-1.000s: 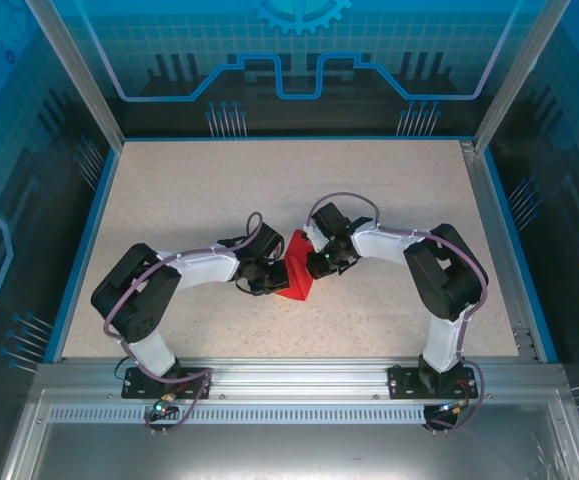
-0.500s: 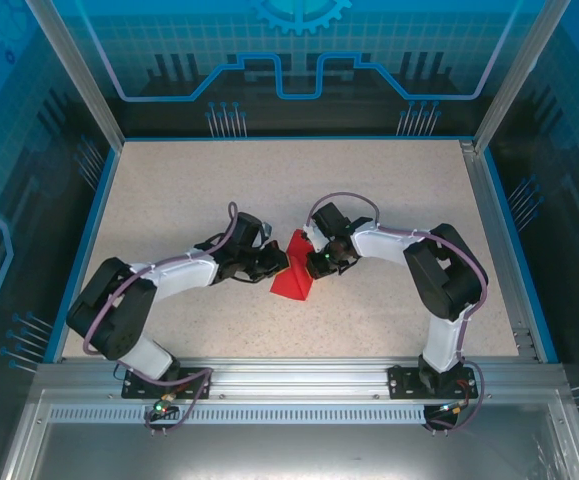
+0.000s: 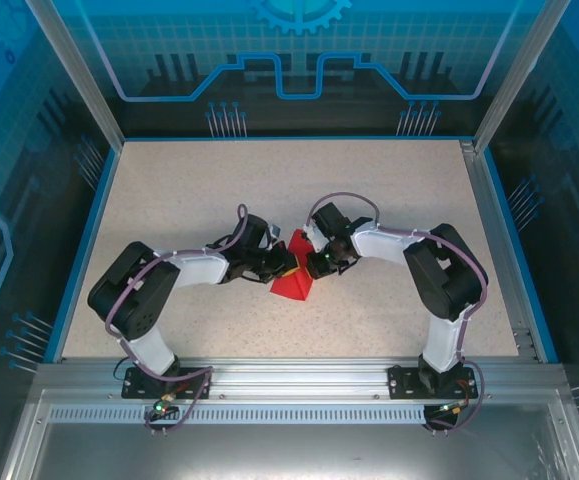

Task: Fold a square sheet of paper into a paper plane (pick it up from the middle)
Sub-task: Fold the triangle a second time at the center of the table.

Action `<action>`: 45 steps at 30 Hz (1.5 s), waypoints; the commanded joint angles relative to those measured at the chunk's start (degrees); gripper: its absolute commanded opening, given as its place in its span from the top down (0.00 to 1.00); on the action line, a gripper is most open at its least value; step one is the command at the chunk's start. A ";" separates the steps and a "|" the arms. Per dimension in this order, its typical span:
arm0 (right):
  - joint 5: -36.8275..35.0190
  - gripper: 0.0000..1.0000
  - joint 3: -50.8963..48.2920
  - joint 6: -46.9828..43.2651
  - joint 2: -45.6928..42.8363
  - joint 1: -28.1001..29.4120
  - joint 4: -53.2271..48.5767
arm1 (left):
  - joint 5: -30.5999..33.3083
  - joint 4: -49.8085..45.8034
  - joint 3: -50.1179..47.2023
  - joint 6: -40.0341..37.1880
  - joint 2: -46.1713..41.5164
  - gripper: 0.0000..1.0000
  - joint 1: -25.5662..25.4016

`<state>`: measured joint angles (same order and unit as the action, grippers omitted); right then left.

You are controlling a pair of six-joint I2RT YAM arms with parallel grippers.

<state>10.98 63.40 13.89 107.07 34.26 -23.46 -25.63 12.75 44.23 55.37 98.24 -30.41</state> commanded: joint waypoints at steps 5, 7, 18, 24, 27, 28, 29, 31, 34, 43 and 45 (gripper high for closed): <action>-1.76 0.96 -0.80 0.19 1.55 1.01 -1.59 | 0.54 2.75 1.65 -0.92 3.75 1.00 0.13; -1.75 0.96 -0.98 0.35 1.46 1.07 -1.37 | 1.15 2.40 1.50 -1.21 4.50 1.00 0.11; -1.72 0.95 -0.37 0.70 1.22 1.05 -1.50 | 2.50 0.19 -0.54 -2.12 7.92 1.00 0.07; -2.25 0.91 1.30 1.59 -0.11 0.79 -2.35 | 3.03 -1.23 -1.51 -3.06 7.12 1.00 0.03; -3.63 0.85 1.71 3.25 -3.03 0.09 -2.54 | 3.13 -1.25 -2.04 -3.41 6.74 1.00 0.04; -3.57 0.84 1.30 3.86 -4.56 -0.36 -2.02 | 3.13 -1.18 -2.10 -3.36 6.73 1.00 0.04; -3.14 0.82 0.80 4.44 -5.80 -0.75 -1.57 | 3.04 -1.11 -2.04 -3.38 6.71 1.00 0.03; -2.03 0.74 -0.39 5.61 -8.24 -1.54 -0.43 | 3.04 -0.94 -2.38 -3.43 6.50 1.00 0.05; -0.13 0.73 -2.15 6.40 -10.85 -1.74 0.01 | 3.16 -0.53 -2.84 -3.28 5.98 1.00 0.05; 12.66 0.91 -9.36 16.15 -14.42 0.71 9.17 | 2.86 0.31 -3.13 -2.97 5.20 1.00 -0.26; 14.31 0.93 -10.51 18.80 -14.10 1.99 11.87 | 2.86 0.41 -2.99 -2.98 5.21 1.00 -0.43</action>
<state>18.74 54.78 26.63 93.54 34.24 -17.21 -24.64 16.60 42.89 53.65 103.88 -30.46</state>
